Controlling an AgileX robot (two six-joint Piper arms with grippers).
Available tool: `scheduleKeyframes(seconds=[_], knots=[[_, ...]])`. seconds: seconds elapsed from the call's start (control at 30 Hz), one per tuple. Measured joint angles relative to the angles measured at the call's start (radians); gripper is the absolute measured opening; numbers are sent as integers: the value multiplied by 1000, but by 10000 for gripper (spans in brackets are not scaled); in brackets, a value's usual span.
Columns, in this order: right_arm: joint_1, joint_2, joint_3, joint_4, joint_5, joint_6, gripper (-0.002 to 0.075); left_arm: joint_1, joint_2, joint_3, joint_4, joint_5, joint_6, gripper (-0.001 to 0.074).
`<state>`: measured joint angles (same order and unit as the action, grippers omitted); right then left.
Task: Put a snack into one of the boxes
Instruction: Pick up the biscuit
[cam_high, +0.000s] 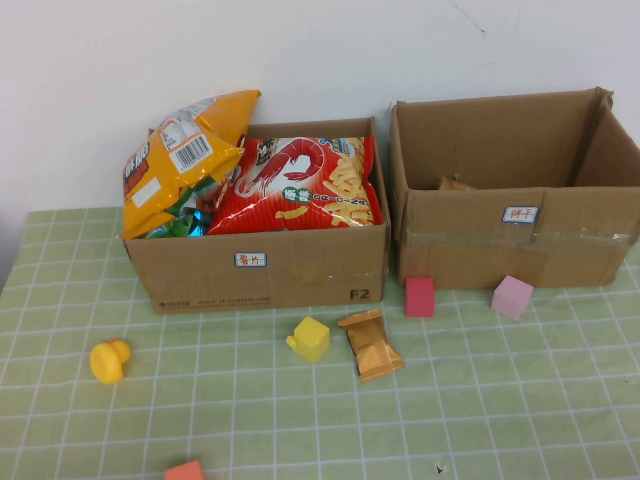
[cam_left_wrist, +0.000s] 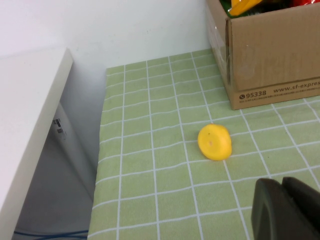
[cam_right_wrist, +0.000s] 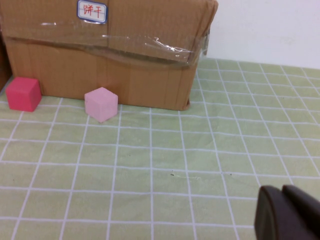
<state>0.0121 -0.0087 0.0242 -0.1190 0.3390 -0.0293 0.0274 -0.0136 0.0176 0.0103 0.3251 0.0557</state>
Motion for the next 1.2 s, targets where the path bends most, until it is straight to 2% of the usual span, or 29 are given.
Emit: scheduleKeyframes(seconds=[0.47,0.53,0.7,0.93,1.07,1.2], knots=[[0,0,0,0,0,0,0,0,0,0,15,-8,-26,-3],[0,0,0,0,0,0,0,0,0,2,-100,-39,-104,-3],[0,0,0,0,0,0,0,0,0,3,-573,-112,-313,-3],[0,0,0,0,0,0,0,0,0,3,-785,-221,-355,-2],[0,0,-1,0,2,0,0,0,0,-17,-794,-182,-237,-2],[0,0,-2,0,3,0,-1,0,47,-201,-765,50,86,-2]])
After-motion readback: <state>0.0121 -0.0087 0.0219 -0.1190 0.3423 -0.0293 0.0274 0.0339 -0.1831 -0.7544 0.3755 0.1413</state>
